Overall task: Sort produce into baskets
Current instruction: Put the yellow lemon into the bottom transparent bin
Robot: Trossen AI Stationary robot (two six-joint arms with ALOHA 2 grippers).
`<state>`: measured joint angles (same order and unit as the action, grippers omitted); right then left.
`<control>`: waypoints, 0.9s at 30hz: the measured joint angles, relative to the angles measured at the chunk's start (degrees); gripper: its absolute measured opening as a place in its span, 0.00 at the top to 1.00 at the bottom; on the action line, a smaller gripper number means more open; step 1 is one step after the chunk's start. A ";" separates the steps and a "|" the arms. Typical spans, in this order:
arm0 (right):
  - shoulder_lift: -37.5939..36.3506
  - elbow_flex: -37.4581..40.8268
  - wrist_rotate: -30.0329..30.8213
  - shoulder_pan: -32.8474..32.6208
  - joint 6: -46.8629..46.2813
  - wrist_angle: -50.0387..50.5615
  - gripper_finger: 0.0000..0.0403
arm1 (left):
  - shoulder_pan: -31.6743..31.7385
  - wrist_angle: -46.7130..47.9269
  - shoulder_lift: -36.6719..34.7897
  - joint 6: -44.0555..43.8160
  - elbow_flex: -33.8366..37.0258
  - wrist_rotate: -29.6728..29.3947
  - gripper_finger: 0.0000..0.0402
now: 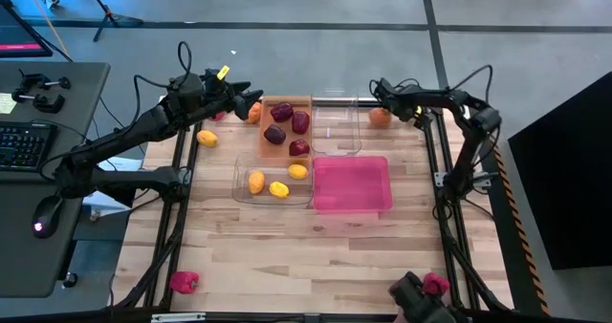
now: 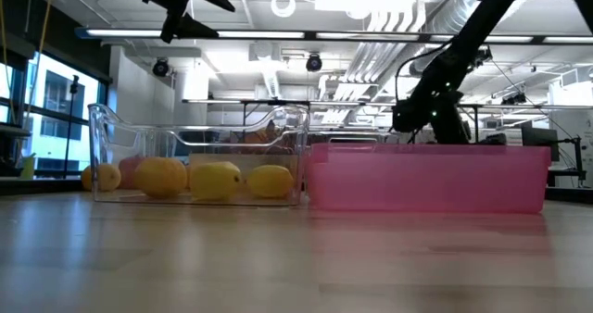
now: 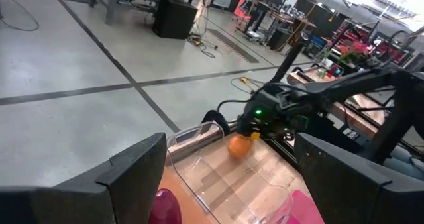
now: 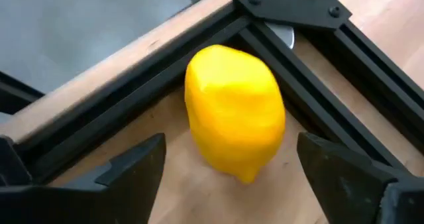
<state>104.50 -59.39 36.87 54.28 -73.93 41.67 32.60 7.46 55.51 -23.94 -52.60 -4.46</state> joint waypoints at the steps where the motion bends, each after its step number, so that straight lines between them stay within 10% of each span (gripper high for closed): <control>1: 0.86 -1.05 -0.17 0.11 0.02 1.15 0.20 | 0.00 0.00 0.00 0.00 0.00 0.22 0.20; 18: 3.36 -4.03 -3.08 1.35 11.70 5.53 0.71 | 0.00 0.00 0.00 0.55 0.00 0.45 0.20; 27: -6.78 -3.96 -1.84 -5.39 18.10 1.38 0.73 | 0.00 0.00 0.00 0.97 -0.02 0.13 0.20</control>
<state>97.72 -63.35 35.03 48.90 -55.83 43.05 32.60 7.46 55.51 -22.97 -52.62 -4.33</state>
